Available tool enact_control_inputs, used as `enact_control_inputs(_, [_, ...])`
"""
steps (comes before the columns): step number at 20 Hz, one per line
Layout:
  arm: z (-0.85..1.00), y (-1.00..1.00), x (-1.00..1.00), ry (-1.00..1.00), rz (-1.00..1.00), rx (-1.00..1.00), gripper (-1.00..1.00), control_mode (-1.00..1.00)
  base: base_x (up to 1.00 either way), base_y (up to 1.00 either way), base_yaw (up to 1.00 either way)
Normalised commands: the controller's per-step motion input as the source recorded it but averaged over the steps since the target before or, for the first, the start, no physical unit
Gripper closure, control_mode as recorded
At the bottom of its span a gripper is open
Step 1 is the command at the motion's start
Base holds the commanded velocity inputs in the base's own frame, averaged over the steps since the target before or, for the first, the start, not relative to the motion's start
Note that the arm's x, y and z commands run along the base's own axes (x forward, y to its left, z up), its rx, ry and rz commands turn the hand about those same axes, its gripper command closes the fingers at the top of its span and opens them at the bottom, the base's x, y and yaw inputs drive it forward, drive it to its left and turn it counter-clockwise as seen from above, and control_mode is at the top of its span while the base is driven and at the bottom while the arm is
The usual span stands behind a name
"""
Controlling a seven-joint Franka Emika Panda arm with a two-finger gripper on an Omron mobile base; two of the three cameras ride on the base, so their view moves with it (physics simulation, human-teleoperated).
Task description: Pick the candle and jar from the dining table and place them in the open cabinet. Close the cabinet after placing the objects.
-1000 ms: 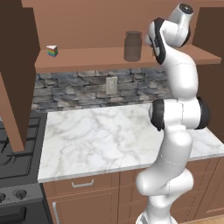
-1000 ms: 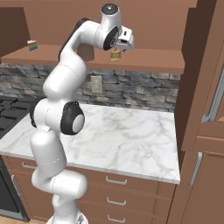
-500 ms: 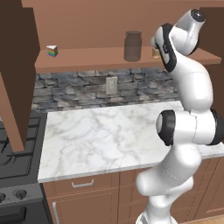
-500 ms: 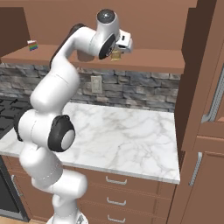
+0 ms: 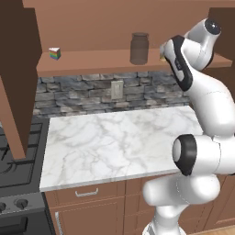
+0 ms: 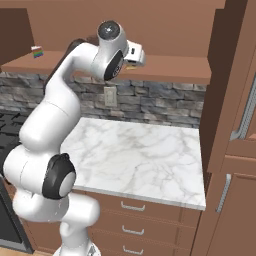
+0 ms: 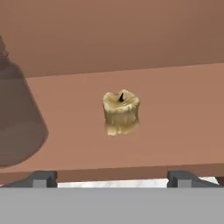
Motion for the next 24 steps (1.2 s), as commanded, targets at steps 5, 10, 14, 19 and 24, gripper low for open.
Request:
enact_control_inputs(5, [0.0, 0.11, -0.35, 0.0, 0.0, 0.0, -1.0, -1.0, 0.0, 0.0, 0.0])
enact_control_inputs(10, [0.0, 0.07, -0.25, 0.0, 0.0, 0.0, -1.0, -1.0, 0.0, 0.0, 0.0])
enact_control_inputs(14, [0.0, 0.07, -0.13, 0.0, 0.0, 0.0, -1.0, -1.0, 0.0, 0.0, 0.0])
enact_control_inputs(19, [0.0, 0.06, 0.0, 0.0, 0.0, 0.0, -1.0, -1.0, 0.0, 0.0, 0.0])
enact_control_inputs(24, [0.0, 0.04, 0.0, 0.0, 0.0, 0.0, -1.0, -1.0, 0.0, 0.0, 0.0])
